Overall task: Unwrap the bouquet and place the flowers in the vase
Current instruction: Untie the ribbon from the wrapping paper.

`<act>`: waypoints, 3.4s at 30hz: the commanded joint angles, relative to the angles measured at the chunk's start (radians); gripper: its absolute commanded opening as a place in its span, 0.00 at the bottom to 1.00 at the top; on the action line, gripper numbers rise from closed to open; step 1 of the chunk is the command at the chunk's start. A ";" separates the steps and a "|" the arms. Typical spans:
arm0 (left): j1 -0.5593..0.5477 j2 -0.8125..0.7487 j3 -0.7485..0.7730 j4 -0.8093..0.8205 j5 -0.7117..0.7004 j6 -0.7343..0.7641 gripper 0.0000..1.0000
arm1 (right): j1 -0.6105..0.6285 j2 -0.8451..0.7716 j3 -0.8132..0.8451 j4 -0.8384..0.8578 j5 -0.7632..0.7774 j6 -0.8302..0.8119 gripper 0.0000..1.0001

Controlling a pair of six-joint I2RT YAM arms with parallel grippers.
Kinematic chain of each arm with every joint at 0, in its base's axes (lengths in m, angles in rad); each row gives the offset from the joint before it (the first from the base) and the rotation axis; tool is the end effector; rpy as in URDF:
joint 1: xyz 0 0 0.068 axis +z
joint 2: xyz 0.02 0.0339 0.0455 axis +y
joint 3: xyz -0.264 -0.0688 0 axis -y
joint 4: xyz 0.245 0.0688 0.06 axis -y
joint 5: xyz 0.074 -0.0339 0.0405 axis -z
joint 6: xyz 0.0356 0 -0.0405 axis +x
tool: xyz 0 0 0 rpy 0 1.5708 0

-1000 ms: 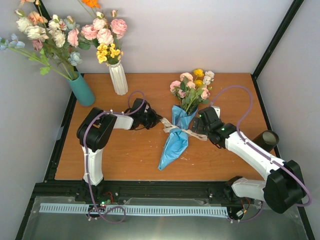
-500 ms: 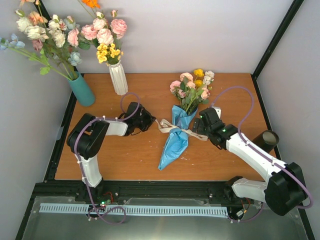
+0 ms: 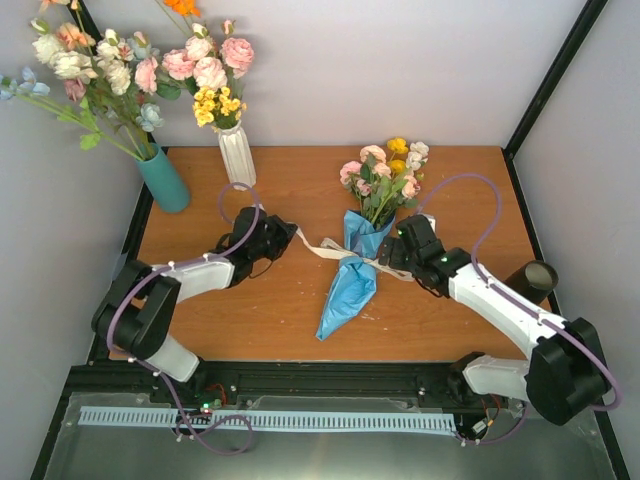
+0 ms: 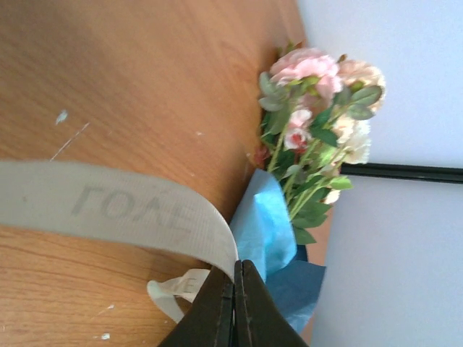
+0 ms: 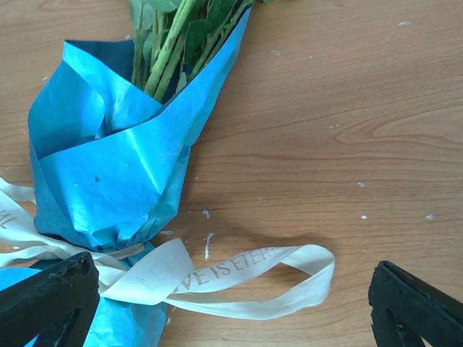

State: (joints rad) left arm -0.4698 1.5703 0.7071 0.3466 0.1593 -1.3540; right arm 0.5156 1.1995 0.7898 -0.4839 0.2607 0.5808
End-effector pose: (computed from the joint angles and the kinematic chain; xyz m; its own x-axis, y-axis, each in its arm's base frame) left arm 0.2824 -0.1497 0.1764 -0.6514 -0.7507 -0.1105 -0.3075 0.3943 -0.8660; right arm 0.2140 0.1107 0.2325 -0.7511 0.1837 -0.6341 0.0912 0.9802 0.1759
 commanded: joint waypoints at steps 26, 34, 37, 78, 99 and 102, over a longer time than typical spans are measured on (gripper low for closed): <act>-0.009 -0.234 -0.060 -0.152 -0.102 0.201 0.00 | -0.022 0.601 0.379 0.039 -0.310 -0.013 0.78; -0.009 -0.289 -0.043 -0.216 -0.167 0.259 0.00 | -0.047 0.667 0.368 0.058 -0.340 -0.014 0.56; -0.009 -0.328 -0.041 -0.254 -0.221 0.291 0.00 | -0.058 0.676 0.355 0.064 -0.342 -0.015 0.55; 0.158 -0.547 0.105 -0.612 -0.484 0.617 0.20 | -0.081 0.683 0.289 0.115 -0.333 -0.060 0.53; -0.010 -0.166 0.111 -0.469 0.047 0.344 0.95 | -0.081 0.635 0.212 0.213 -0.341 -0.084 0.54; -0.024 -0.092 0.119 -0.403 0.127 0.305 0.93 | -0.081 0.629 0.200 0.226 -0.344 -0.087 0.55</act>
State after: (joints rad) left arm -0.4770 1.4094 0.7876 -0.1555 0.1692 -1.0222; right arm 0.4427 1.8324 1.0313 -0.2142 -0.1165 0.5152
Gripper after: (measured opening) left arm 0.938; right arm 0.545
